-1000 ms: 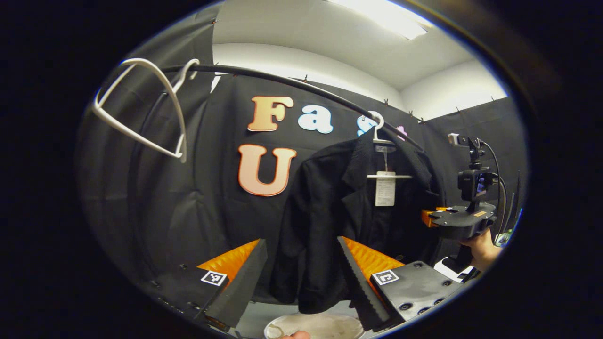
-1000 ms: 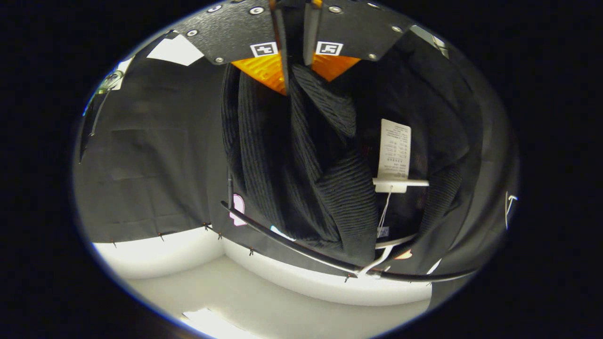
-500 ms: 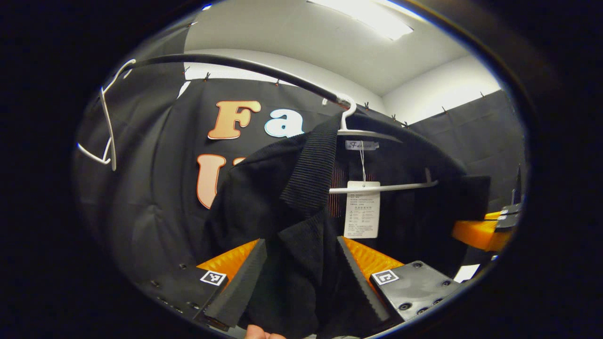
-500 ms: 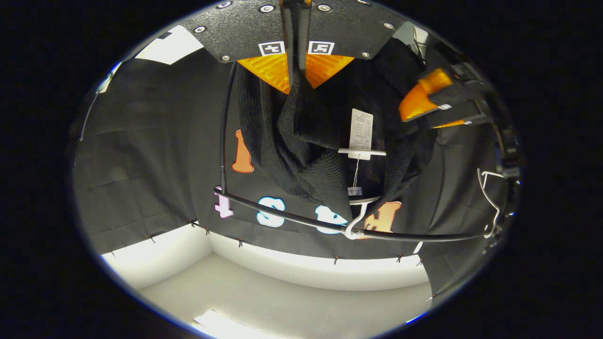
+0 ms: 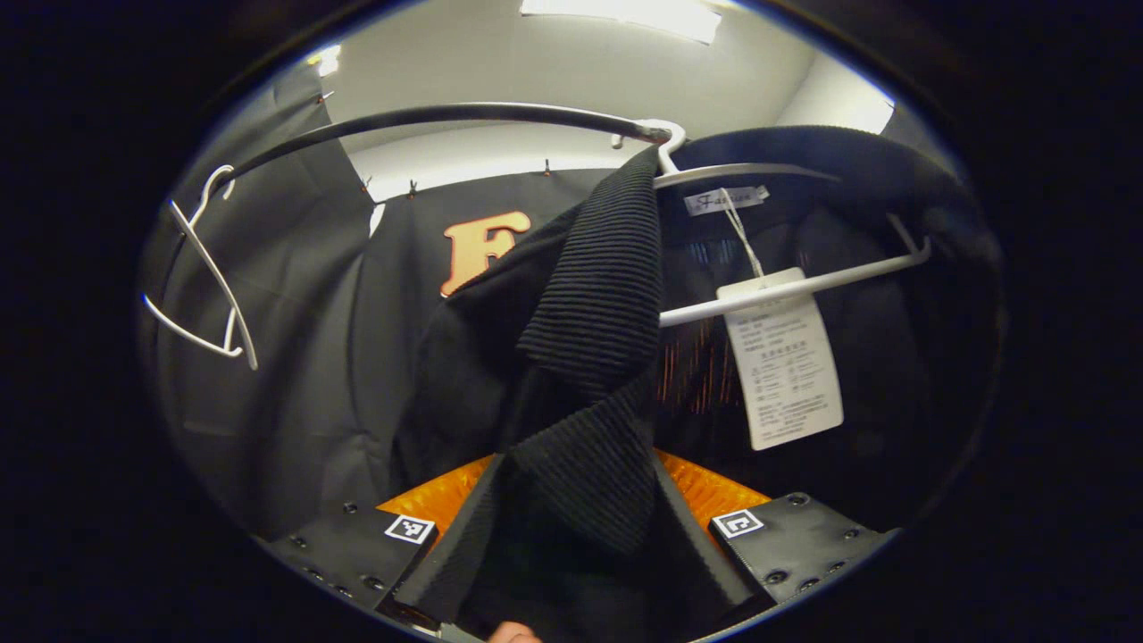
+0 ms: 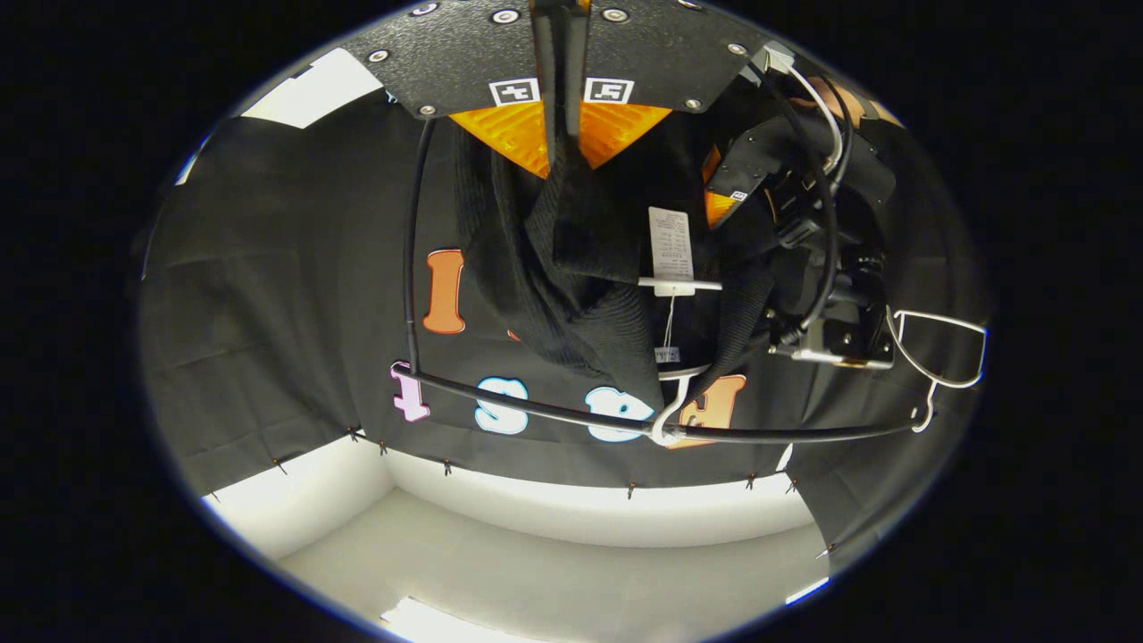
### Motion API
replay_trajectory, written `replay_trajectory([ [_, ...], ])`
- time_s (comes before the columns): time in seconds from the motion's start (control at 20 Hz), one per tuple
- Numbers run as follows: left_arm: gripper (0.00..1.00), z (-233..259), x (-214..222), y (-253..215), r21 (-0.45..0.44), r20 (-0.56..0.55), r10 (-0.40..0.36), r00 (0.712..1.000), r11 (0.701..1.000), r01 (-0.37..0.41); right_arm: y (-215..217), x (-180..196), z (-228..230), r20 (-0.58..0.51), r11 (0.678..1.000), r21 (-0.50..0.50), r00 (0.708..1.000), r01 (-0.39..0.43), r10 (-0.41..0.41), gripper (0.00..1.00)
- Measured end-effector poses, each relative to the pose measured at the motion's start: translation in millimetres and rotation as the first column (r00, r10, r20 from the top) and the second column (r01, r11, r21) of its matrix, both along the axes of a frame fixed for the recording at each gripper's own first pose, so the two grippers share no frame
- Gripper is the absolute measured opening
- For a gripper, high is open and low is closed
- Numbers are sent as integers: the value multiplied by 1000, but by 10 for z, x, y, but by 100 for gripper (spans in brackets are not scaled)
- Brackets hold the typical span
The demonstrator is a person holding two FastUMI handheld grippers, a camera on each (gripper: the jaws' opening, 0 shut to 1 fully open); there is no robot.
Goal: Grasp the clothes on the hanger with both hands and then place them into the laundry hamper below.
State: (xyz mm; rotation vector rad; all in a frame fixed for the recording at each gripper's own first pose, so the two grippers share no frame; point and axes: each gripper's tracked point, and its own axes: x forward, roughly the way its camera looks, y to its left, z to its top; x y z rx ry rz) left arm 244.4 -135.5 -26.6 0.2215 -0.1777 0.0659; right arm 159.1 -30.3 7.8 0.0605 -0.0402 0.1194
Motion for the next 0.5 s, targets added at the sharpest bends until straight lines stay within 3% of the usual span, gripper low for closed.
replay_trajectory([
  [0.15, 97, 63, -44, 262, 54, 11, 46, 999, 997, -47, -56, 19, -41, -2, 1000, -12, 1000, 9, -9, 4],
  [0.3, 62, 172, -64, 492, 58, 26, 38, 999, 998, -40, -6, -40, 20, -3, 1000, -4, 1000, 13, -13, 4],
  [0.4, 39, 222, -188, 442, 26, 30, -50, 998, 998, 49, -20, -34, 52, 1, 1000, -5, 1000, 16, -16, 4],
  [0.5, 27, 272, -295, 508, 26, 30, -97, 995, 995, 97, -33, -47, 68, 9, 1000, -9, 1000, 18, -18, 5],
])
